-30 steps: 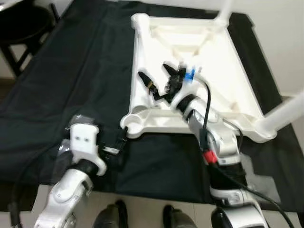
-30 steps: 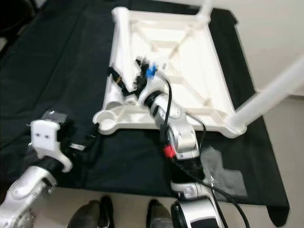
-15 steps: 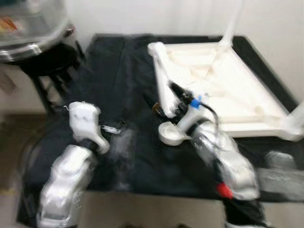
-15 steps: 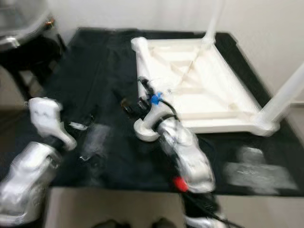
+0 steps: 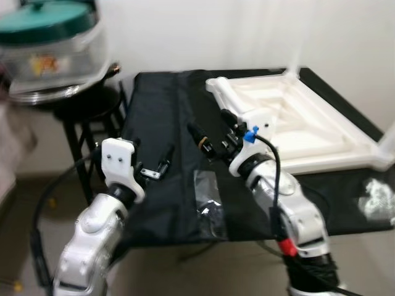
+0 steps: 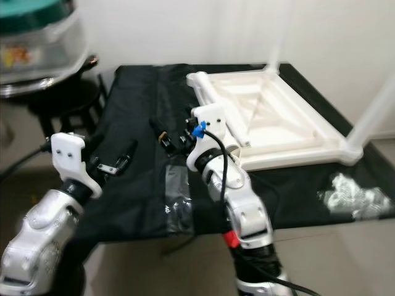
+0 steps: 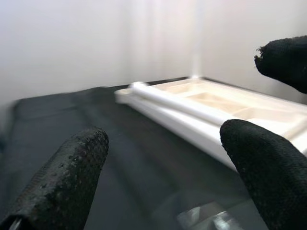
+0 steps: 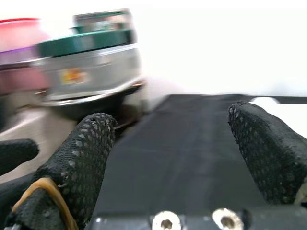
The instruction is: Building children table
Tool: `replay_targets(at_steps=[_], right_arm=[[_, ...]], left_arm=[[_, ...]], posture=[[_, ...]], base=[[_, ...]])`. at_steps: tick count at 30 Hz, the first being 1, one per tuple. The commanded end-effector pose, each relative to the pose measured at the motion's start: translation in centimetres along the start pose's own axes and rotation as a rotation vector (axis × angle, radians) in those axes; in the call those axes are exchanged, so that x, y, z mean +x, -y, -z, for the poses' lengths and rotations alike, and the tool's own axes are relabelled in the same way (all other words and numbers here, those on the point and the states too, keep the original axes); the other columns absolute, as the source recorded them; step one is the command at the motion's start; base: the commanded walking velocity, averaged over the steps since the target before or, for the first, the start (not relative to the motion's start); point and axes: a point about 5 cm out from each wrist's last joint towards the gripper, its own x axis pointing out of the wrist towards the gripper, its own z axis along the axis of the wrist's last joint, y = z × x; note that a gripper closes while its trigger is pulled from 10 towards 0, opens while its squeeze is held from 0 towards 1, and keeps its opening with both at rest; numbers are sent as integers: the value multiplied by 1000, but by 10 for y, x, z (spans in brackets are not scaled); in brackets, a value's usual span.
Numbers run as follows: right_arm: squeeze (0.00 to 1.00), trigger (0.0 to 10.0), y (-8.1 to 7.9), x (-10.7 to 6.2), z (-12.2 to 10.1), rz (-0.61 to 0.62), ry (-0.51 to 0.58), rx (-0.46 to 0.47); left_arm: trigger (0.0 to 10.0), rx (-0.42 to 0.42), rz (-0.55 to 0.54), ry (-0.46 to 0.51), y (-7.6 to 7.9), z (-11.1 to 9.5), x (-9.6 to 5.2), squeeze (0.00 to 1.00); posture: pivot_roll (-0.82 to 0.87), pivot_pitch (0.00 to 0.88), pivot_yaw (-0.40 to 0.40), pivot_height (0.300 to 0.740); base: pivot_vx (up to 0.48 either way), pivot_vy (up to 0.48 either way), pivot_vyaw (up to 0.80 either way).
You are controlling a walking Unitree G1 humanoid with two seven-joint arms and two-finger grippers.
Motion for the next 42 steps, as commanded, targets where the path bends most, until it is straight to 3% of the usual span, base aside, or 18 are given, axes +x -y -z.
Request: replay_targets(at_steps=[1, 11, 13, 21, 36, 39, 42], right_arm=[[0, 10000, 1, -1, 0, 11, -8, 0], [0, 10000, 2, 2, -4, -1, 10, -52], [0, 10000, 1, 0, -2, -63, -40, -135], [0, 10000, -1, -3, 0, -121, -48, -178], [0, 10000, 25, 0, -1, -4, -71, -223], [0, 10000, 29, -1, 0, 68, -51, -179], [0, 10000, 31, 1, 2, 98, -74, -200]], left_arm=[[10000, 2, 14, 11, 4, 0, 1, 0], [10000, -16, 8, 8, 9, 4, 3, 0], [10000, -27, -2, 4, 9, 6, 3, 0], [10000, -42, -28, -14, 9, 10, 2, 0], [10000, -41, -70, -61, 4, 22, -6, 0], [10000, -33, -54, -81, 6, 25, -8, 0], [10000, -39, -53, -84, 7, 27, -9, 0]], posture=[[-32, 16, -3, 740], [-34, 17, -6, 740], [-34, 17, -6, 740], [-40, 20, -6, 740], [-33, 26, -20, 740], [-32, 22, -20, 740], [-36, 11, -16, 740]], base=[[296, 0, 0], [269, 0, -243], [0, 0, 463], [0, 0, 758], [0, 0, 800], [0, 0, 0], [0, -111, 0]])
